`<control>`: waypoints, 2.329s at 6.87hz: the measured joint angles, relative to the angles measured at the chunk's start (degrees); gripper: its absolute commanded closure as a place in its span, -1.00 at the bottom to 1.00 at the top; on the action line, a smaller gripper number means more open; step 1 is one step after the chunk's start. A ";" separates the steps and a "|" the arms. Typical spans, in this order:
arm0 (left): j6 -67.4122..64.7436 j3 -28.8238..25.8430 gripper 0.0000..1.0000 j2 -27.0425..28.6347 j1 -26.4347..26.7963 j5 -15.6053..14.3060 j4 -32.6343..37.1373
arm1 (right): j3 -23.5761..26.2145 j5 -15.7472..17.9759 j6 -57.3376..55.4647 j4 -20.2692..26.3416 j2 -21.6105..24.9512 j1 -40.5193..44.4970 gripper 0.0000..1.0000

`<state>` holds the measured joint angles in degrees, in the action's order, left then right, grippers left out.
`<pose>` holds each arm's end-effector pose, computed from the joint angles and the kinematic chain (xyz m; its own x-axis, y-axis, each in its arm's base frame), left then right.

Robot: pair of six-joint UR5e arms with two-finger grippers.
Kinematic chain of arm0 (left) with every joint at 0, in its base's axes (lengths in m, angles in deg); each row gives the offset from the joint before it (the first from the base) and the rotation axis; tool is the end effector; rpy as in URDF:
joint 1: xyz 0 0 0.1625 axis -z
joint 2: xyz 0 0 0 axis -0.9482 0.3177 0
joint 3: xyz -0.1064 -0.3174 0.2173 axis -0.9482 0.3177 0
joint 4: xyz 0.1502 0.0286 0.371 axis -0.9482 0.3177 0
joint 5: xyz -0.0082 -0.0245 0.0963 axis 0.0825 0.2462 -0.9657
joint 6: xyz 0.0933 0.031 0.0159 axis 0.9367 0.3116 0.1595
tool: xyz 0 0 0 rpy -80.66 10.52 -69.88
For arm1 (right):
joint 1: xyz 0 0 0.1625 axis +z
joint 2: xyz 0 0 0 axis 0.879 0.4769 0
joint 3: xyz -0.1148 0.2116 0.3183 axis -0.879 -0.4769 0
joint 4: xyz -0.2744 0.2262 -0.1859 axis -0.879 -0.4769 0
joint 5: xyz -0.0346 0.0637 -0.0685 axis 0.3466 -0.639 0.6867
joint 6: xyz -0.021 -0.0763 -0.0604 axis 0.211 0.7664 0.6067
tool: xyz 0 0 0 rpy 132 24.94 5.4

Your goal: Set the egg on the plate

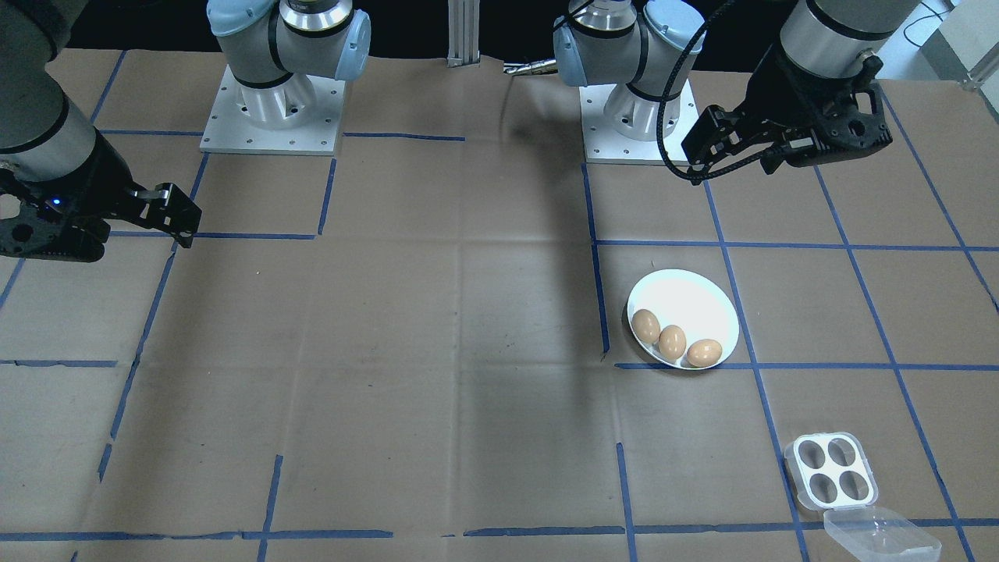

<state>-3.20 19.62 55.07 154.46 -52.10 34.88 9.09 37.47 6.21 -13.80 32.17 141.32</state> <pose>-0.0767 -0.4685 0.4800 -0.9798 -0.1998 -0.0060 -0.1997 0.9767 0.0785 0.0361 -0.5128 0.4084 -0.9981 0.0311 0.0536 0.0375 0.9919 0.1216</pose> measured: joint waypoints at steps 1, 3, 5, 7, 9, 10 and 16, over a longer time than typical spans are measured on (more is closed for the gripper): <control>-1.76 -4.33 -0.99 4.04 2.57 -0.26 0.65 | 0.00 0.00 0.00 0.01 0.00 0.00 -1.00; -2.61 -8.80 -0.99 9.33 5.08 -0.43 0.62 | 0.00 0.01 0.00 0.00 0.00 0.00 -1.00; -2.89 -9.25 -0.99 10.74 6.00 -0.27 0.46 | 0.00 0.01 0.00 -0.02 0.01 0.00 -1.00; -2.65 -9.15 -0.98 11.10 6.96 0.11 -0.13 | 0.00 0.01 0.00 -0.02 0.00 0.00 -1.00; -0.30 -8.19 -0.98 10.91 7.24 0.12 -2.69 | 0.00 0.01 0.00 -0.02 0.00 0.00 -1.00; 0.42 -7.30 -0.98 10.80 7.24 0.10 -3.99 | 0.00 0.01 0.00 -0.03 0.00 0.00 -1.00; 0.83 -5.14 -0.99 10.52 7.20 0.25 -8.45 | 0.00 0.01 0.00 -0.03 0.00 0.00 -1.00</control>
<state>-2.37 14.48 65.59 161.65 -51.85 26.43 9.09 37.47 6.21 -13.82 32.18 141.32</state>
